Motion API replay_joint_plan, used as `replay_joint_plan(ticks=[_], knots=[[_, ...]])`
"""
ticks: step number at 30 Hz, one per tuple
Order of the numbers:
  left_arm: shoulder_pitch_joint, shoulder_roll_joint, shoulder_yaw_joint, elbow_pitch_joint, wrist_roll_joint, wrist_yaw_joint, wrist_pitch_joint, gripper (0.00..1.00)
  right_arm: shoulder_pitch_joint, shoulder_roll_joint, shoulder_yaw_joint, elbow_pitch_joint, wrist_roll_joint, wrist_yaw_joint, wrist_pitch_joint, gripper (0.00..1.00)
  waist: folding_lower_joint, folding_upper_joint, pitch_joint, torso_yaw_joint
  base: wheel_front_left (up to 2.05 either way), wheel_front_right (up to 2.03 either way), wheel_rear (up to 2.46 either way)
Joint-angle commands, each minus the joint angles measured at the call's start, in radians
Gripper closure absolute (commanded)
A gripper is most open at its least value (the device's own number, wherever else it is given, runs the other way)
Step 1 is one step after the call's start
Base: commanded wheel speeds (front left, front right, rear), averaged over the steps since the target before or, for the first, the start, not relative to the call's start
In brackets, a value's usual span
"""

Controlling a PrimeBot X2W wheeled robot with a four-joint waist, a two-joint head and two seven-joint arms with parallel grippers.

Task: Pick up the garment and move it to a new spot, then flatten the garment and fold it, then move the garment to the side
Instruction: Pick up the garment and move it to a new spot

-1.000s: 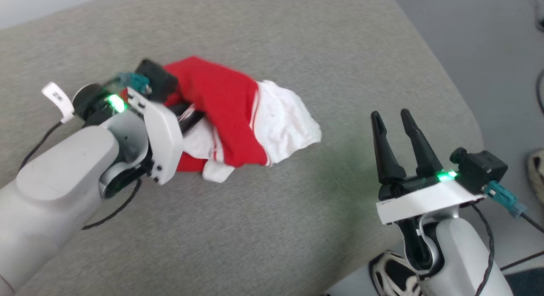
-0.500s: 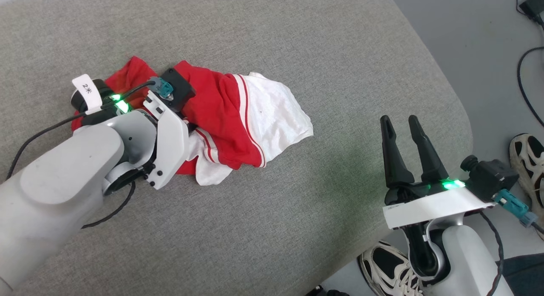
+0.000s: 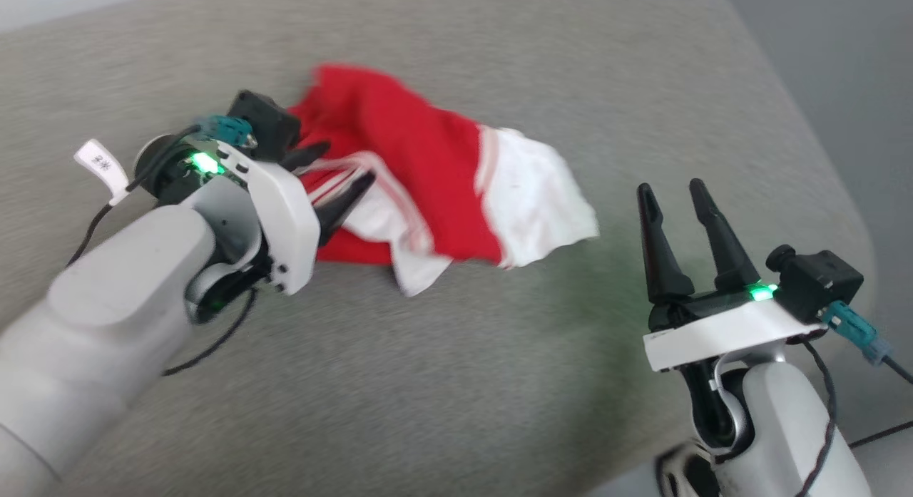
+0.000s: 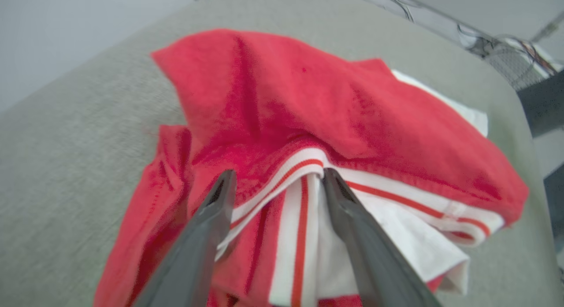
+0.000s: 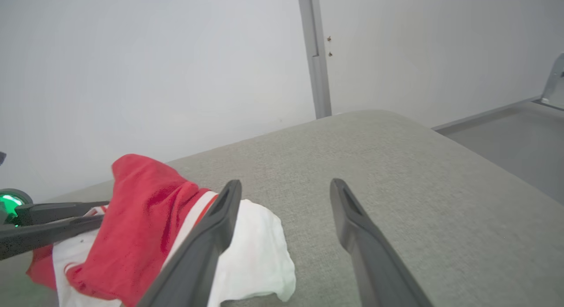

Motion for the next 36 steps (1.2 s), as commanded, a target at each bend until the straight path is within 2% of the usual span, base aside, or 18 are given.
replay_joint_plan(ticks=[1,9,12,15,18,21,26,31,36], knots=[[0.034,-0.022,0.012,0.002,-0.036,0.003,-0.032,0.00,-0.007,-0.003,-0.014,0.008,-0.021,0.000,-0.002,0.00,0.0000,0.0000,-0.045,0.091,0.00,0.00,0.00],[0.189,-0.076,0.097,0.077,-0.179,0.003,-0.269,0.00,-0.011,-0.002,-0.075,0.039,-0.136,0.000,-0.002,0.00,0.0000,0.0000,-0.117,0.263,0.00,0.00,0.00],[0.231,-0.079,0.130,0.114,-0.201,0.003,-0.302,0.00,-0.004,-0.003,-0.090,0.044,-0.164,0.000,-0.002,0.00,0.0000,0.0000,-0.136,0.297,0.00,0.00,0.00],[0.301,-0.097,0.212,0.154,-0.194,0.003,-0.319,0.00,0.016,-0.002,-0.113,0.054,-0.200,0.000,-0.002,0.00,0.0000,0.0000,-0.164,0.345,0.00,0.00,0.00],[0.391,-0.107,0.386,0.153,-0.132,0.003,-0.321,0.00,0.035,-0.003,-0.135,0.059,-0.223,0.000,-0.002,0.00,0.0000,0.0000,-0.190,0.388,0.00,0.00,0.00],[0.508,-0.118,0.559,0.129,-0.025,0.006,-0.321,0.00,0.066,-0.002,-0.158,0.066,-0.239,0.000,-0.002,0.00,0.0000,0.0000,-0.223,0.420,0.00,0.00,0.00],[0.713,-0.149,0.794,0.061,0.137,0.016,-0.321,0.00,0.120,-0.002,-0.187,0.058,-0.250,0.000,-0.002,0.00,0.0000,0.0000,-0.270,0.457,0.00,0.00,0.00],[0.872,-0.198,0.971,-0.031,0.281,0.014,-0.321,0.00,0.171,-0.005,-0.214,0.047,-0.263,0.000,-0.002,0.00,0.0000,0.0000,-0.307,0.478,0.00,0.00,0.00],[0.991,-0.258,1.099,-0.150,0.465,0.017,-0.321,0.00,0.217,-0.014,-0.233,0.027,-0.265,0.000,-0.002,0.00,0.0000,0.0000,-0.333,0.487,0.00,0.00,0.00]])
